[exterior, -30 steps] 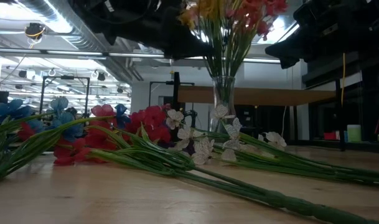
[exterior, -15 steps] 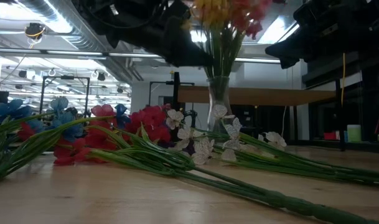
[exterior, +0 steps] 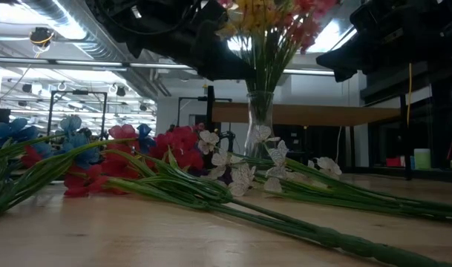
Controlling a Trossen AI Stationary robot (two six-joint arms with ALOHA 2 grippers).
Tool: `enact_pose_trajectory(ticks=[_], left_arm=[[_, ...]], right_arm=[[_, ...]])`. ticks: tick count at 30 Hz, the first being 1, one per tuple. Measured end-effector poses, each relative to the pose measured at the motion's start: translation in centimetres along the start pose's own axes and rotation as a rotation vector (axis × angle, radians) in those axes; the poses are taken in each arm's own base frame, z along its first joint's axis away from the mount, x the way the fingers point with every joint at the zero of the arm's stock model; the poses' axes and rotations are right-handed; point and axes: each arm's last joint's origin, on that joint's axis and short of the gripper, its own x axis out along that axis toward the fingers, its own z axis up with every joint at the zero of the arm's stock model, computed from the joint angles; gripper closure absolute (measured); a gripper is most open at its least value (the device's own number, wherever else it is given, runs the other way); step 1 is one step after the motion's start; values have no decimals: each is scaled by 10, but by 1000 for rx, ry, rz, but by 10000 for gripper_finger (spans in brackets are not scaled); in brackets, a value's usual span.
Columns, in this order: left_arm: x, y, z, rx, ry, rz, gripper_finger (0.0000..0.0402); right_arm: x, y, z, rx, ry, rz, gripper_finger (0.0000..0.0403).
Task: Pick and place flowers into a vace then onto a shelf
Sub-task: Put the yellow flowers into the transparent vase
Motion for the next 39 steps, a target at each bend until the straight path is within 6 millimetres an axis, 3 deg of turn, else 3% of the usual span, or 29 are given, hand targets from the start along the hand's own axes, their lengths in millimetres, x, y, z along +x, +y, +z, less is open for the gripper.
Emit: enact_pose_trajectory(ticks=[18,39], left_arm=[[-3,-2,4,40,-11,-11,222],[-7,-6,6,136,18,35,214]], right_arm=[[0,0,0,1,3,0,398],[0,0,-1,5,15,2,398]])
